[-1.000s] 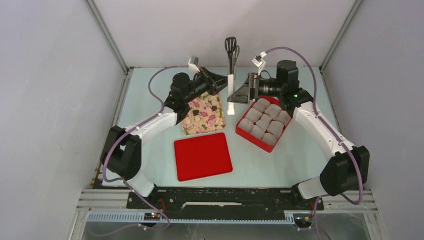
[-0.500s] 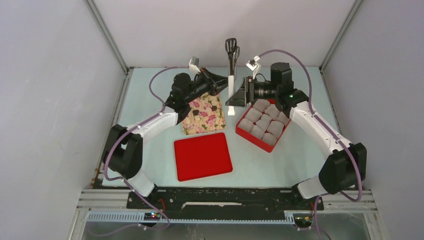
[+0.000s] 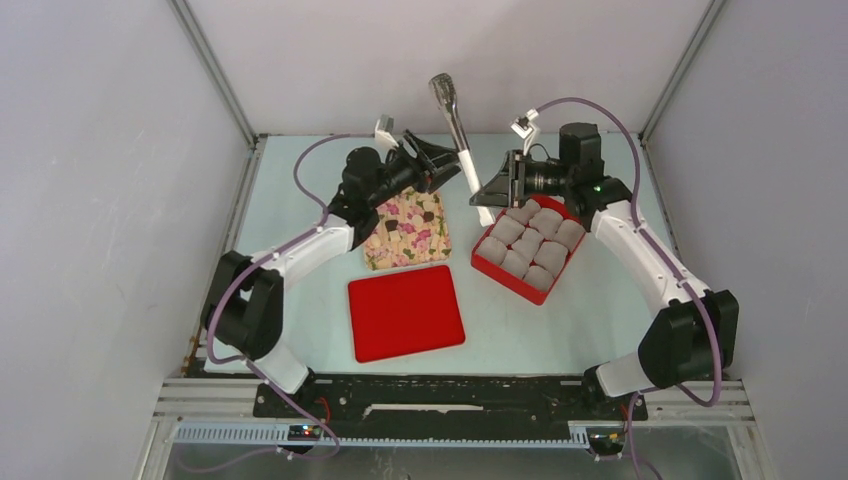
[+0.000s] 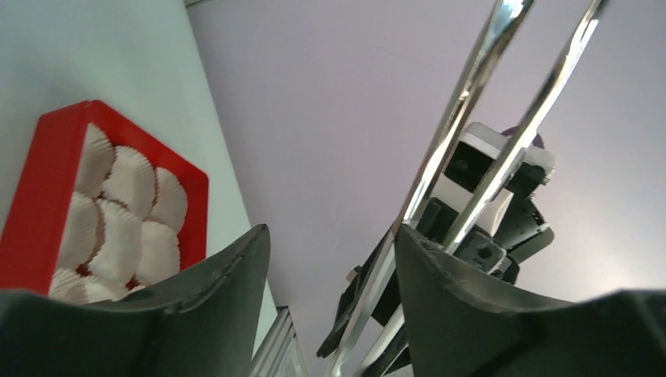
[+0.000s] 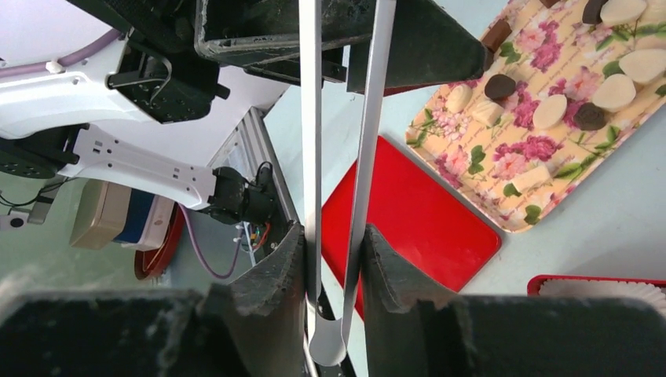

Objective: Pack the chocolate

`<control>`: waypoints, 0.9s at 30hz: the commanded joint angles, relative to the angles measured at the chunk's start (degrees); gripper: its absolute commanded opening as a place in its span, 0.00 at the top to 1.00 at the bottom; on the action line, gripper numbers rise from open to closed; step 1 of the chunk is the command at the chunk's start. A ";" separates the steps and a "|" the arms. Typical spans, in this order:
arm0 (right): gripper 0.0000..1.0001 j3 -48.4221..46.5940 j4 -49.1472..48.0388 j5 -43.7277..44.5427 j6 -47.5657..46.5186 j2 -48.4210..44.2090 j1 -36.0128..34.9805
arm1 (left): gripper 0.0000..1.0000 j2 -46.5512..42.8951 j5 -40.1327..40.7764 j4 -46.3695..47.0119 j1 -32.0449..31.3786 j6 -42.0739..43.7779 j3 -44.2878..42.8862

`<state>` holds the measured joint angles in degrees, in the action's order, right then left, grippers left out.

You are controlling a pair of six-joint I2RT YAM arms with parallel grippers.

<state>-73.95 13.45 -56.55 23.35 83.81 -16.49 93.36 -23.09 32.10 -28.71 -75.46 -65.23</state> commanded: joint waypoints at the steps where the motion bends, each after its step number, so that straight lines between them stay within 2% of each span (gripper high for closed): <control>1: 0.84 0.27 -0.49 -1.81 -5.04 -5.28 1.37 | 0.33 -4.88 1.10 -9.60 2.62 9.64 2.57; 5: 0.84 1.64 4.33 0.18 -10.53 -7.77 3.47 | 0.25 -8.49 -2.37 -21.26 7.74 22.45 4.32; 9: 0.85 1.79 13.55 6.00 -19.96 -9.58 3.37 | 0.18 -10.88 -4.96 -42.64 10.33 49.80 1.02; 12: 0.89 2.21 19.11 9.61 -25.73 -10.08 2.60 | 0.18 -14.76 -2.10 -51.70 10.22 70.67 2.26; 15: 0.90 3.97 21.59 11.85 -28.94 -10.72 1.67 | 0.18 -20.65 3.98 -53.29 9.85 84.85 6.51; 19: 0.90 4.74 26.15 16.98 -34.15 -11.04 -1.31 | 0.18 -30.73 7.34 -50.90 7.81 103.34 11.29; 25: 0.88 5.71 28.50 17.78 -35.40 -10.29 -2.48 | 0.17 -30.97 12.28 -54.57 3.27 121.03 7.78; 27: 0.88 5.71 28.67 17.35 -35.03 -9.44 -2.48 | 0.17 -29.70 11.18 -57.22 1.38 125.73 4.95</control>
<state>-67.83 42.46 -39.64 -9.65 74.35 -19.03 61.36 -14.04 -20.71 -24.16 32.53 -55.00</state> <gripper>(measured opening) 0.282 0.833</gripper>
